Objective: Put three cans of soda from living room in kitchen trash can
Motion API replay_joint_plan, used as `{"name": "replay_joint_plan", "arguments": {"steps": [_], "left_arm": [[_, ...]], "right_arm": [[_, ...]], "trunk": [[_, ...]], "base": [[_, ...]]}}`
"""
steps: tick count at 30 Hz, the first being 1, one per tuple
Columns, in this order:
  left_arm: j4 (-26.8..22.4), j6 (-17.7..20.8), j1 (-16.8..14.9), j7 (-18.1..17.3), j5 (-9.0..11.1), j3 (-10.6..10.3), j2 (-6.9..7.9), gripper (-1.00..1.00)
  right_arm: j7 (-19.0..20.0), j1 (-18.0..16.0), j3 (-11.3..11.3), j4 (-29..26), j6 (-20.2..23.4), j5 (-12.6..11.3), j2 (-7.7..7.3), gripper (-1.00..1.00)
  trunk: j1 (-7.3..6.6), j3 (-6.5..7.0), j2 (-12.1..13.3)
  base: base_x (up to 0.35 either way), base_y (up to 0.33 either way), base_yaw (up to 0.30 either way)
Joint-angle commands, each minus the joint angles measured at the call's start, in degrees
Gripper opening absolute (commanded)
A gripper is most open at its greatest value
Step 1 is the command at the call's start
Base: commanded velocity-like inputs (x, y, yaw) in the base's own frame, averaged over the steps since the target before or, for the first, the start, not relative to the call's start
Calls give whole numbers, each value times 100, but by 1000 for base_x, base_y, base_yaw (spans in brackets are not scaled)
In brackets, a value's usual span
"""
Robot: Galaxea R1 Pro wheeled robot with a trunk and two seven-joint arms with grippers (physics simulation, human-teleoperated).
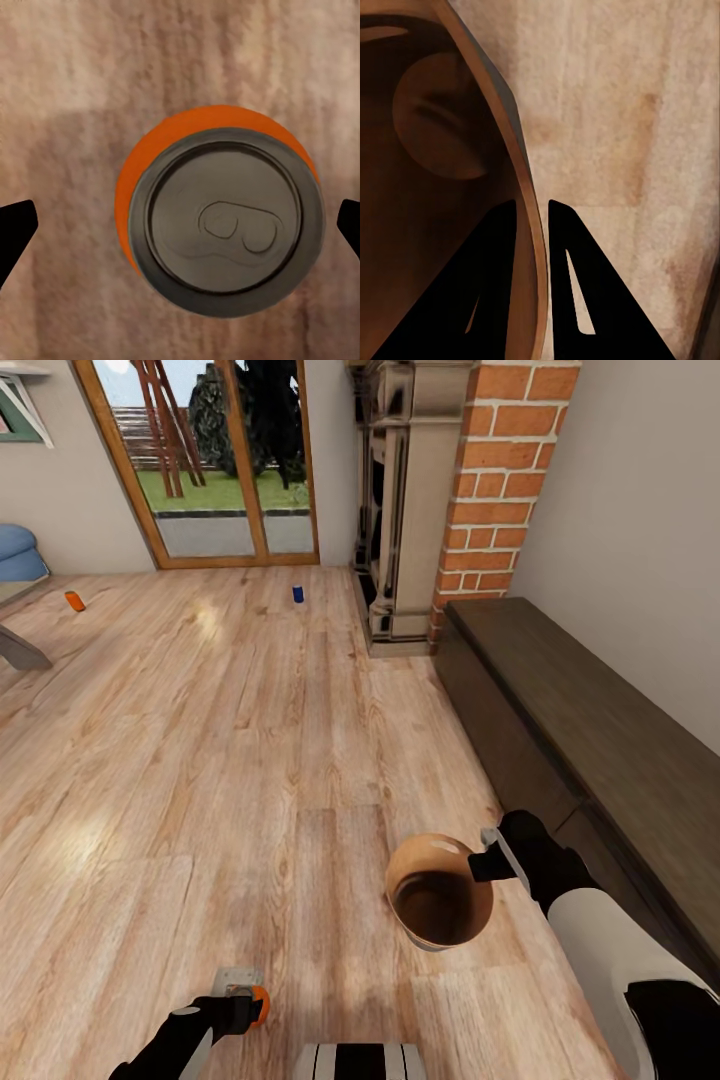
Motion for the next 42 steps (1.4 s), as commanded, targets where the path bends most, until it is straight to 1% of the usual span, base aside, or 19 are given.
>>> {"name": "replay_joint_plan", "arguments": {"steps": [1,8,32,42], "left_arm": [[3,0,0,1,0,0,-2,100],[7,7,1,-3,0,-7,-3,100],[-6,-1,3,-28,3,-7,-11,100],[-173,6,2,-43,15,-4,-6,100]], "right_arm": [[20,-2,-4,0,8,-103,6,-100],[20,-2,-4,0,8,-103,10,-100],[20,7,4,0,8,-103,24,-100],[20,9,31,0,8,-103,32,-100]], "trunk": [[-1,0,0],[18,-155,-10],[18,-155,-10],[18,-155,-10]], "base": [[0,0,0],[0,0,0],[0,0,0],[0,0,0]]}}
